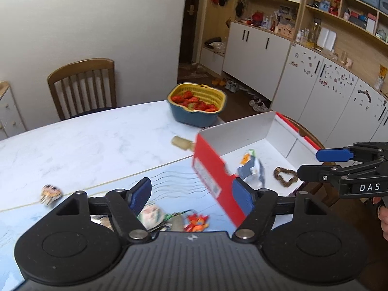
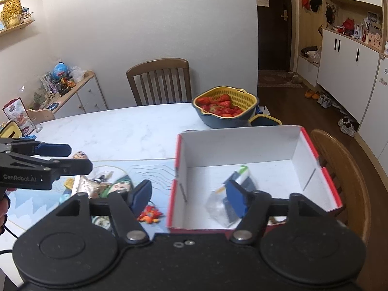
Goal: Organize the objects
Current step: 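Withdraw both tools from the shoebox back over the table items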
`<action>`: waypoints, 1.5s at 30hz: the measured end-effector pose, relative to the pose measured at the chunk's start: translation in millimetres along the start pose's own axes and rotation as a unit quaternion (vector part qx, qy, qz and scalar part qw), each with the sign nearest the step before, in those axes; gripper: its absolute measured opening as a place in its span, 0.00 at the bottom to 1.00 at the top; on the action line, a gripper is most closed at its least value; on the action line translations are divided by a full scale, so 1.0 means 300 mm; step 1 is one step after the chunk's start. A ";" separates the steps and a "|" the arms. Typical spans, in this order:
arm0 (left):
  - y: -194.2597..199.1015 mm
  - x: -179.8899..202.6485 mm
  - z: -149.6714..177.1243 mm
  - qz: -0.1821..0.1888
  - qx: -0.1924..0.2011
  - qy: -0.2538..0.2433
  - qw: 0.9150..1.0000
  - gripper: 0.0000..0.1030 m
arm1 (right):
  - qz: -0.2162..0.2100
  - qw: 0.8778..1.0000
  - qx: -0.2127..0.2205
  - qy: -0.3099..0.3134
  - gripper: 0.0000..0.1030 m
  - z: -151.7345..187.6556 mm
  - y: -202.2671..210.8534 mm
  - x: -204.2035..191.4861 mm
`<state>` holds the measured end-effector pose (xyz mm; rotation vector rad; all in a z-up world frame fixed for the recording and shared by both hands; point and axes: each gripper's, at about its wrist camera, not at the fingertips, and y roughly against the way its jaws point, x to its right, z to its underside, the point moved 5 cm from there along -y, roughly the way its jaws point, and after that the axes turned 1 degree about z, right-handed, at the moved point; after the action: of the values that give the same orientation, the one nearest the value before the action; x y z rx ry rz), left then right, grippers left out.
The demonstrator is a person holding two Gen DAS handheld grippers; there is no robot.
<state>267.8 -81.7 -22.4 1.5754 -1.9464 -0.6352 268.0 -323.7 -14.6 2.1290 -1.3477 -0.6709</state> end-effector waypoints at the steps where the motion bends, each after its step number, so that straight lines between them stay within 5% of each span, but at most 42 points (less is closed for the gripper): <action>1: 0.013 -0.024 0.010 -0.001 0.002 0.005 1.000 0.75 | 0.001 1.000 0.002 0.002 0.70 0.005 -0.001 -0.020; 19: 0.167 -0.432 0.195 -0.054 0.014 0.041 0.998 0.82 | 0.008 1.000 0.007 -0.003 0.94 0.099 -0.041 -0.345; 25: 0.176 -0.514 0.252 -0.045 0.013 0.045 0.998 0.99 | 0.014 1.000 -0.002 -0.015 0.94 0.144 -0.085 -0.426; 45: 0.006 -0.711 0.469 -0.054 -0.019 0.038 0.998 1.00 | 0.052 0.998 -0.040 -0.018 0.94 0.293 -0.314 -0.576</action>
<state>205.6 130.2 -150.7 1.6647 -1.7938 -0.6439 206.5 -146.0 -119.7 1.9786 -1.4168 -0.7122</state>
